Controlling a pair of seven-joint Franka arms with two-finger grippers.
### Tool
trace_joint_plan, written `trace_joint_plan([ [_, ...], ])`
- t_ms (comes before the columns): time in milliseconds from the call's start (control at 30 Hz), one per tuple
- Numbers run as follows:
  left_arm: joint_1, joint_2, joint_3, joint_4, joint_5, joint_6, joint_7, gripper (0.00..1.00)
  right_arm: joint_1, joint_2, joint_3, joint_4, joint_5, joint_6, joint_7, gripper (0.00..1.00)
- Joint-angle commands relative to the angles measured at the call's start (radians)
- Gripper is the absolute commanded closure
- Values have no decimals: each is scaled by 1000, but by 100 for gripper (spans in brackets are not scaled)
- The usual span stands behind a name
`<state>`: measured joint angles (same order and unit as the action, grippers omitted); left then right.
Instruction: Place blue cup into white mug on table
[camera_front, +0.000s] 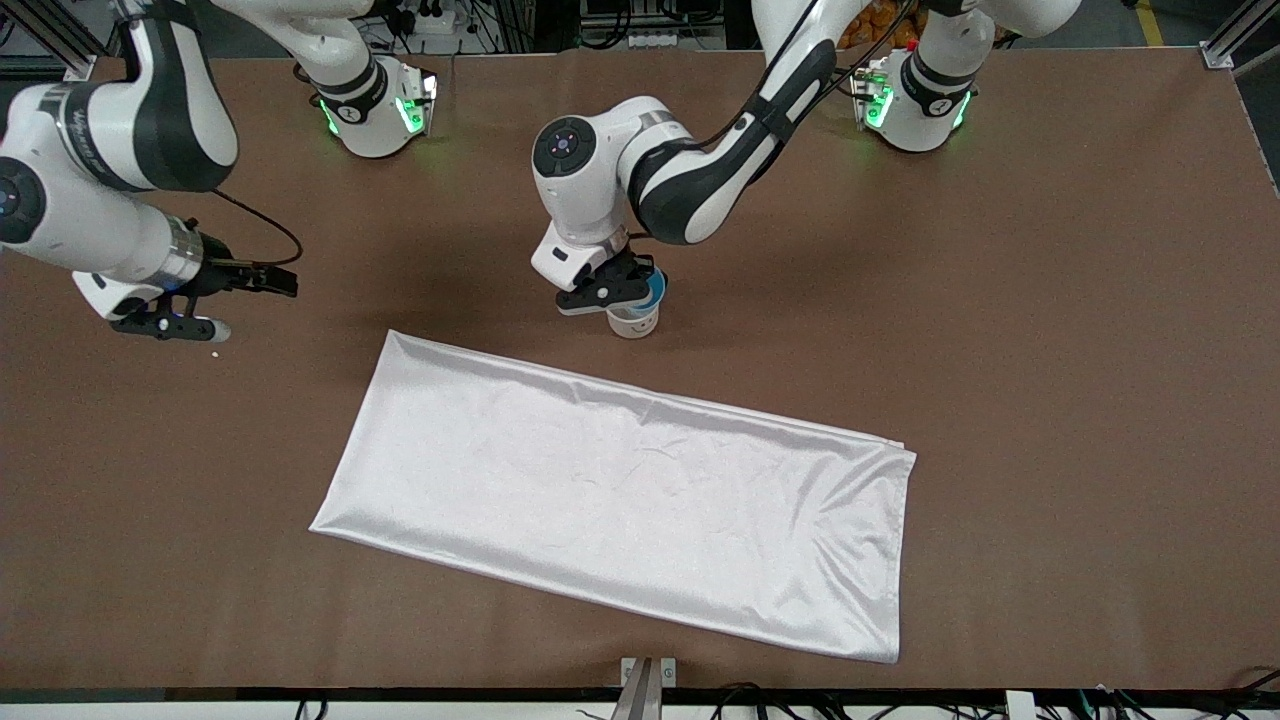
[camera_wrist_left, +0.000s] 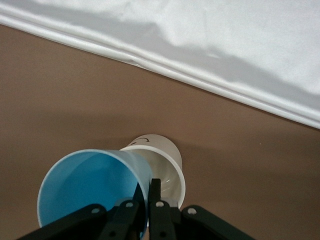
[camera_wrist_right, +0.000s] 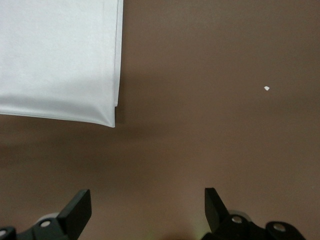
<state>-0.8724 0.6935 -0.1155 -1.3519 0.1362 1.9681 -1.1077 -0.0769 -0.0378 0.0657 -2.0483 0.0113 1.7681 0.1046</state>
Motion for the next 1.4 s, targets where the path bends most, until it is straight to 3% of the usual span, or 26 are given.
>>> trace_joint_plan([
  [0, -5, 11, 0, 1, 14, 2, -30, 100, -23, 18, 16, 177, -2, -140, -8, 0],
  [467, -3, 37, -1, 4, 13, 2, -27, 100, -18, 44, 19, 402, -2, -180, -14, 0],
  [567, -3, 38, -1, 4, 13, 2, -27, 73, -15, 42, 19, 412, -2, -182, -43, 0],
  [600, -3, 38, -1, 4, 13, 2, -27, 57, -15, 42, 17, 415, -4, -182, -54, 0],
  [667, -3, 38, -1, 4, 13, 2, -27, 5, -17, 42, 17, 419, -4, -182, -77, 0],
  [700, -3, 38, 0, 4, 14, 2, -21, 0, -17, 42, 17, 419, -5, -182, -85, 0],
  [1000, 9, 17, 8, 11, 16, 2, -12, 0, -26, 39, 16, 425, -2, -180, -72, 0],
  [1367, 87, -86, 11, 11, 23, -12, 29, 0, -81, 33, 16, 425, -1, -196, -34, 0],
])
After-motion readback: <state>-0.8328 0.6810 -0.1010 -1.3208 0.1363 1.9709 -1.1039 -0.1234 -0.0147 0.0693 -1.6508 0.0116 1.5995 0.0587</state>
